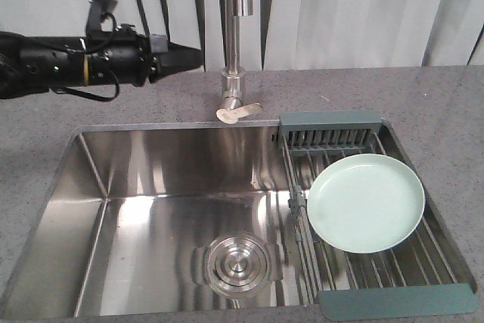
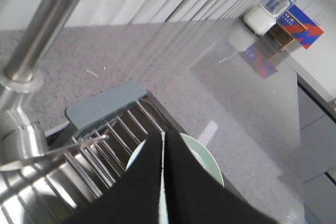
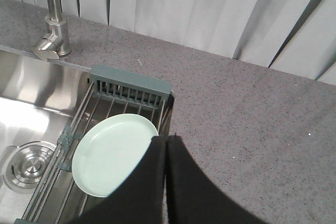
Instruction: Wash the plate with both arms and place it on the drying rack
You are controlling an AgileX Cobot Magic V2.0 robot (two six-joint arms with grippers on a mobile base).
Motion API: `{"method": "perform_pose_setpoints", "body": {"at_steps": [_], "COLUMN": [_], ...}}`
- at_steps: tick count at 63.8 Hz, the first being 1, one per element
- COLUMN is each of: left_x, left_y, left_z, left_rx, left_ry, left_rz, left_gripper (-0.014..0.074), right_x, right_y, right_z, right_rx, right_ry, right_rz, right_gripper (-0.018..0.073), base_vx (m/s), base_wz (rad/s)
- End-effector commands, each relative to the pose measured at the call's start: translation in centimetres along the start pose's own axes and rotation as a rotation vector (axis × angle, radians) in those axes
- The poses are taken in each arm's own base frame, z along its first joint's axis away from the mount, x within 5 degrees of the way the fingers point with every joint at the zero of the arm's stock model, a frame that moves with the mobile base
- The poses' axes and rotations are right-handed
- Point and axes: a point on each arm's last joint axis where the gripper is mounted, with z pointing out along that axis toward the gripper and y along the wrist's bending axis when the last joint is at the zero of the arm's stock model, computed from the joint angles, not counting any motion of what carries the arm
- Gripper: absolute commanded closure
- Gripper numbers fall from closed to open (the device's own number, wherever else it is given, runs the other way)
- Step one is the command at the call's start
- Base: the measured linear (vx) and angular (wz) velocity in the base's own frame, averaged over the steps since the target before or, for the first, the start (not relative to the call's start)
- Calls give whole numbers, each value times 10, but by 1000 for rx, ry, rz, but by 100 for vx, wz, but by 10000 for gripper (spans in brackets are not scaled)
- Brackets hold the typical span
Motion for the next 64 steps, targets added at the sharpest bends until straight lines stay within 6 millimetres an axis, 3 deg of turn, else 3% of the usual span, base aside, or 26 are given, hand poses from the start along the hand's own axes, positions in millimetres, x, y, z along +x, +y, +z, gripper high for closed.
{"method": "perform_pose_setpoints", "body": {"at_steps": [1,13,34,52,64], "left_x": [-6,16,44,23,29], "left_y": [-20,-13,-3,-1,7], "left_z": [11,46,80,97,102], "left_rx": [63,28,-19,1,1], "left_ry": [-41,11,79,33,49], "left_rz": [-14,-46,-58,-6,-20], "left_gripper": [603,603,603,603,603], "right_x": [-9,-9,-9,-8,-8], "right_y": [-1,-1,-1,-1,-1], "right_z": [-5,-5,-5,-5,-5], "right_rx": [10,7,7,7,6], "right_ry": [-77,-75,-75,-73,-72], "right_rz": [-7,-7,-7,-7,-7], "right_gripper": [570,570,570,570,570], "base_vx": [0,0,0,0,0], "base_wz": [0,0,0,0,0]}}
